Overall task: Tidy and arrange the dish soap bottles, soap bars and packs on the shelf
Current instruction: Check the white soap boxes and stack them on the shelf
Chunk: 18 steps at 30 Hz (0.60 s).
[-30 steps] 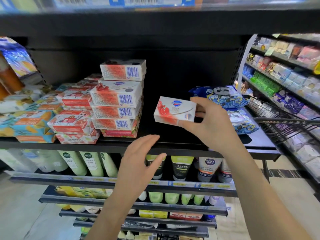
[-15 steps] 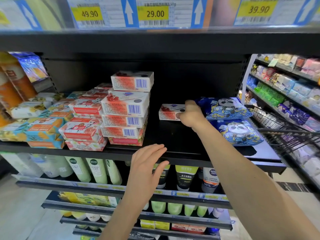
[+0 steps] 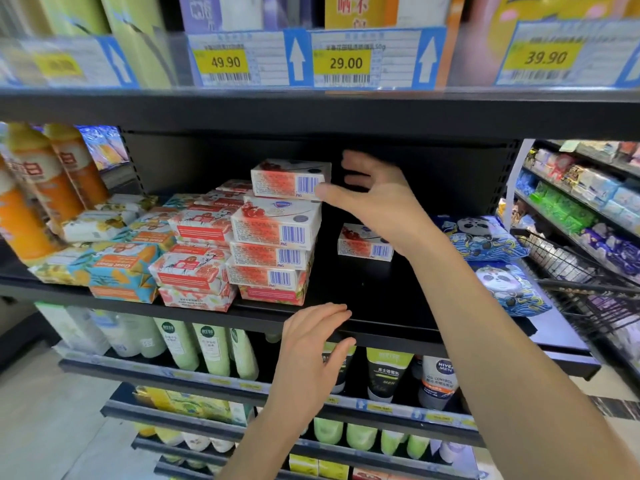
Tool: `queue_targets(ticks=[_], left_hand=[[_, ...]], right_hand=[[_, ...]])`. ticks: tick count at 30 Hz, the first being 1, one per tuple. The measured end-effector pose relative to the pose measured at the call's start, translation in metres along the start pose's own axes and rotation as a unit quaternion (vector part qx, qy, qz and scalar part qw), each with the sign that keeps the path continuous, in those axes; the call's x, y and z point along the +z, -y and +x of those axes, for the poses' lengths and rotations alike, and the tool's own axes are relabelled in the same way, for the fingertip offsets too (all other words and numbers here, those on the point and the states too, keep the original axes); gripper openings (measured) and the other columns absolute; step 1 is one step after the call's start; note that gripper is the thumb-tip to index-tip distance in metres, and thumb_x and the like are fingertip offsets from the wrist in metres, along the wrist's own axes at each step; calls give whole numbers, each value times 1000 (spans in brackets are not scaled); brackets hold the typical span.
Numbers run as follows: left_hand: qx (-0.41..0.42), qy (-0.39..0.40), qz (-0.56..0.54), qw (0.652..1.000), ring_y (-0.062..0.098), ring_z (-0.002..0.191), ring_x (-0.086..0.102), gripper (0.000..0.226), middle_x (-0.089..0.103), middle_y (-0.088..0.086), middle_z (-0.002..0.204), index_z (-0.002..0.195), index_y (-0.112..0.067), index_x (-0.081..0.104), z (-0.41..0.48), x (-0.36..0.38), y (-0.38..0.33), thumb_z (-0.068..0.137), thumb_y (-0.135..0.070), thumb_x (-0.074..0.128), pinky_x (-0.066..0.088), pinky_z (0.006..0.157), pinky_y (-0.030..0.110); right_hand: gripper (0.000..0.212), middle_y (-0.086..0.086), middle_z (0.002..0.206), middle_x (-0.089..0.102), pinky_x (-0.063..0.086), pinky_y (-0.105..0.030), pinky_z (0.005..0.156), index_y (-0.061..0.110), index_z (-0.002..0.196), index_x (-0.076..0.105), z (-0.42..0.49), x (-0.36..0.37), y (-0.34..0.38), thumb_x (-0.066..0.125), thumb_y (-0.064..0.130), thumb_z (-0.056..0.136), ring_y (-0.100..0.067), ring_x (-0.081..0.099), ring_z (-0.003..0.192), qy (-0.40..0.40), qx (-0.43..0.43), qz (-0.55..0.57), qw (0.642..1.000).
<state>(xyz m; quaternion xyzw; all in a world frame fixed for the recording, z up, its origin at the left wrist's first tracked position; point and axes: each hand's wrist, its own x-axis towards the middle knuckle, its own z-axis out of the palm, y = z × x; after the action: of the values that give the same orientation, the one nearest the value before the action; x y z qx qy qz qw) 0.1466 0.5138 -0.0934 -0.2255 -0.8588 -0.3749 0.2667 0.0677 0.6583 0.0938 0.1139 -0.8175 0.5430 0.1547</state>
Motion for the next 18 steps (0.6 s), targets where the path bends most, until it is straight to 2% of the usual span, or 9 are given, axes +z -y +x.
queue_targets(ticks=[3, 6, 10, 13, 15, 18], left_hand=[[-64, 25, -53, 996, -19, 131, 35, 36, 50, -43, 128, 129, -40, 65, 2, -15, -14, 95, -33, 72, 19, 109, 3], [-110, 21, -124, 986, -16, 125, 47, 34, 57, -41, 123, 122, -48, 64, 8, -43, -29, 93, -32, 73, 32, 103, 2], [-113, -84, -165, 976, 5, 104, 65, 31, 68, -22, 110, 114, -39, 71, 22, -91, -40, 88, -25, 78, 51, 93, 18], [-108, -158, -139, 972, 8, 101, 65, 34, 68, -20, 110, 114, -38, 69, 42, -125, -37, 83, -31, 81, 52, 86, 18], [-124, -165, -113, 972, 3, 106, 62, 44, 65, -23, 114, 120, -37, 66, 58, -139, -30, 79, -41, 82, 49, 85, 15], [-152, -123, -60, 979, -4, 114, 55, 61, 58, -24, 126, 130, -40, 56, 77, -150, -20, 75, -46, 83, 42, 86, 8]], right_hand=[[97, 7, 148, 54, 49, -31, 105, 21, 156, 40, 11, 11, 7, 87, 49, 75, -10, 55, 128, 25, 14, -53, 998], [87, 8, 133, 64, 52, -34, 104, 20, 149, 51, 19, 19, 7, 89, 44, 74, -11, 62, 117, 9, 11, -59, 998], [69, 8, 110, 71, 57, -33, 97, 17, 133, 65, 19, 22, 4, 94, 30, 71, -7, 68, 99, -35, 9, -2, 999], [63, 14, 97, 68, 58, -21, 86, 18, 128, 66, 12, 16, 3, 94, 27, 72, -2, 66, 91, -71, 8, 35, 997], [61, 16, 97, 67, 54, -9, 73, 22, 126, 65, 6, 10, 1, 93, 28, 73, 2, 65, 89, -88, 8, 52, 995], [57, 15, 100, 68, 52, -9, 69, 22, 123, 66, -5, 2, -3, 93, 26, 73, 4, 66, 85, -112, 3, 73, 991]])
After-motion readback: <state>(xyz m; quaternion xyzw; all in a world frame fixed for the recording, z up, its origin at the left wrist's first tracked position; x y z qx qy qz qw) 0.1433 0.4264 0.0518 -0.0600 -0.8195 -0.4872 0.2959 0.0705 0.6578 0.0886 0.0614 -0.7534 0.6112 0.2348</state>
